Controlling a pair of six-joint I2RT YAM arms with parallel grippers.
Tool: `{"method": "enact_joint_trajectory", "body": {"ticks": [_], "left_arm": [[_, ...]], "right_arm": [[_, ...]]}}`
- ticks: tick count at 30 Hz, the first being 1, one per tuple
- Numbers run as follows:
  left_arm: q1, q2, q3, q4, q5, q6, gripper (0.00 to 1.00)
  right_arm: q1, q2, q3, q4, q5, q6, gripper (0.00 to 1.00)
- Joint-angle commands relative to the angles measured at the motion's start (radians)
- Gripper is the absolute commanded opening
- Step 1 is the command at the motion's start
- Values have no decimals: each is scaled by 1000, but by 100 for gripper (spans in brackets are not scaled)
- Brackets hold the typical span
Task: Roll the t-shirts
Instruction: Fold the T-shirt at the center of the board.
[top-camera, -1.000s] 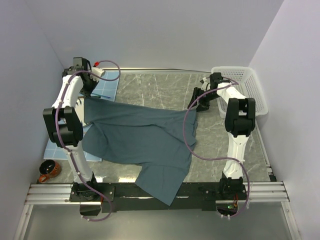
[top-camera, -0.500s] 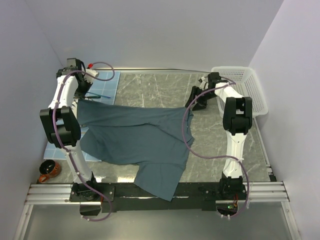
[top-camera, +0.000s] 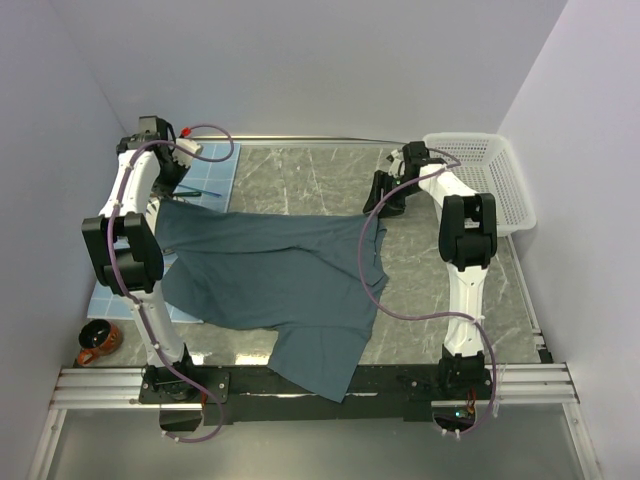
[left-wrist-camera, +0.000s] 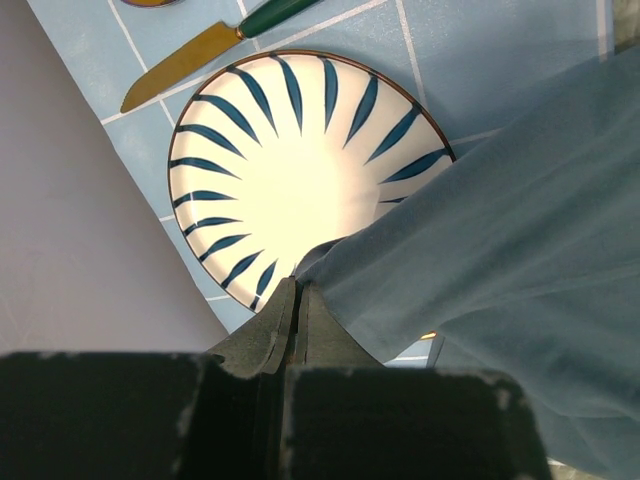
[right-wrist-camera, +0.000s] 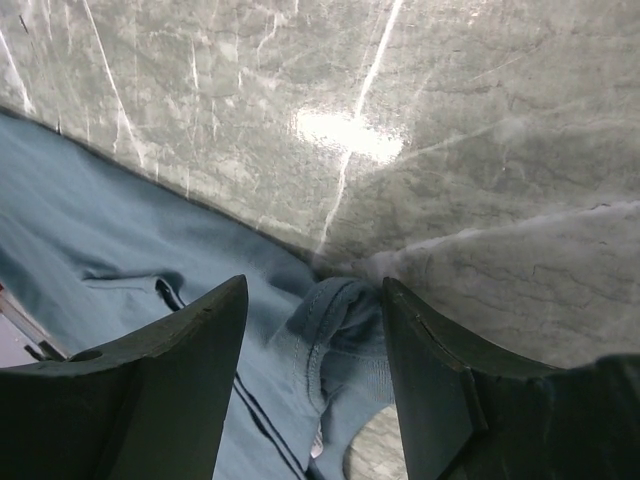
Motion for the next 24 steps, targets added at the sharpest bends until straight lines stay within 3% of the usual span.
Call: {"method": "enact_joint_trajectory", "body": {"ticks": [1, 12, 17, 19, 24], "left_arm": [[-2, -1, 12, 15, 12, -10, 1], [0, -19, -20, 32, 12, -7, 1], [0, -33, -31, 43, 16, -7, 1], [1, -39, -35, 50, 16, -9, 1], [6, -67, -43, 82, 29, -25, 1]], "right_arm": [[21, 9, -8, -1, 99, 7, 62], [64, 5, -2, -16, 229, 62, 45], [93, 23, 16, -20, 300, 74, 27], [94, 31, 33, -16, 306, 65, 0], [93, -38, 44, -20, 361, 31, 0]]}}
